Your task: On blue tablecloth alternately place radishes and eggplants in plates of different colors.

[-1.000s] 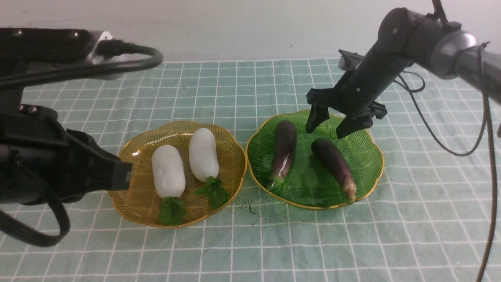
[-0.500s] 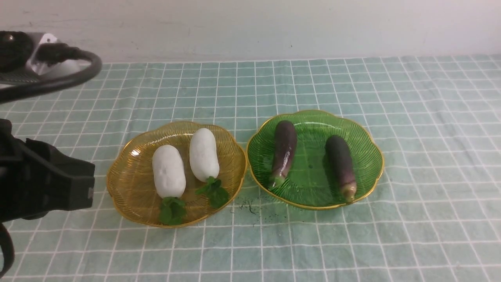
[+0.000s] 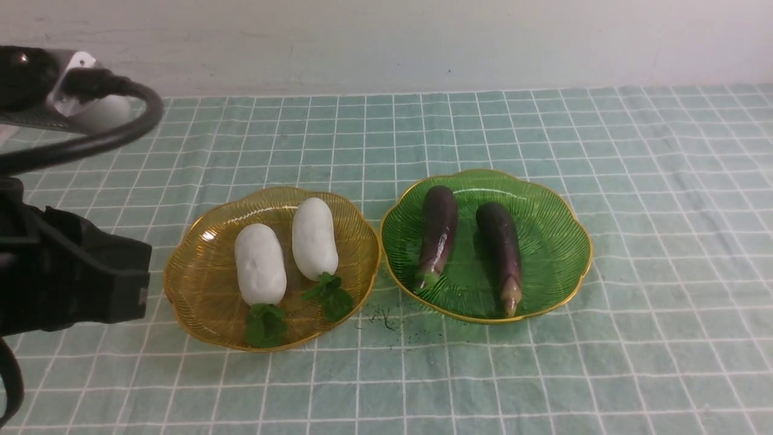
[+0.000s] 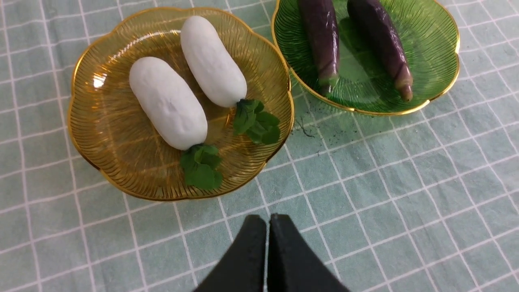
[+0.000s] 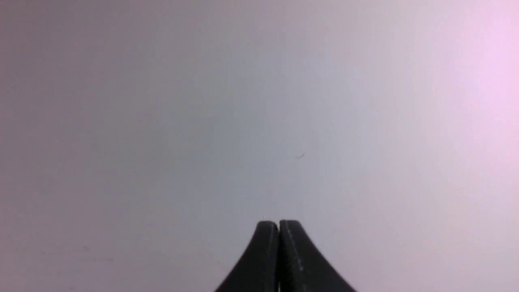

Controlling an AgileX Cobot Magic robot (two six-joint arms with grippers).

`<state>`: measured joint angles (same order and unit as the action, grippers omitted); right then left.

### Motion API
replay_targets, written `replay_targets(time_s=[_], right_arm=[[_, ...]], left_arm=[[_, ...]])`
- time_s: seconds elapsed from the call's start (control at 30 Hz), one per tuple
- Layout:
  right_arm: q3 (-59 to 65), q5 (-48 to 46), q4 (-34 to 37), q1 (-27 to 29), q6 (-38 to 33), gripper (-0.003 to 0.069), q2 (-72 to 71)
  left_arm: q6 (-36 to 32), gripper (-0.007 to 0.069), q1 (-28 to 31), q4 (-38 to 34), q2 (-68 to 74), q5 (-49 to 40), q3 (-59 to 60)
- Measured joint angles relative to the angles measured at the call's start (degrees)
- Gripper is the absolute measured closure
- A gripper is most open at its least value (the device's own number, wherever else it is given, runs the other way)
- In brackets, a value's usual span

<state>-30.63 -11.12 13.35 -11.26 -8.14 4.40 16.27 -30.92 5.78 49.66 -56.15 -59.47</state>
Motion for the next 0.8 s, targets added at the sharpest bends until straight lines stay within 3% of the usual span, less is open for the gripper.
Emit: replay_targets(time_s=[0.3,0.53,0.8], right_arm=[[7.2,3.26,-2.7,0.06,-2.77,0.0673,-5.32],[7.2,2.94,-3.25,0.06,-2.82,0.0673,-5.32],[7.2,2.83,-3.26,0.06,-3.15,0.0673,-5.32]], left_arm=[[-0.47,0.0632,-0.05,-0.52,-4.45,7.09,4.33],[-0.3,0.0632,-0.05,-0.62,-24.61,19.54,19.71],[-0.26,0.0632,-0.05,-0.06,-36.78,21.47,27.59]])
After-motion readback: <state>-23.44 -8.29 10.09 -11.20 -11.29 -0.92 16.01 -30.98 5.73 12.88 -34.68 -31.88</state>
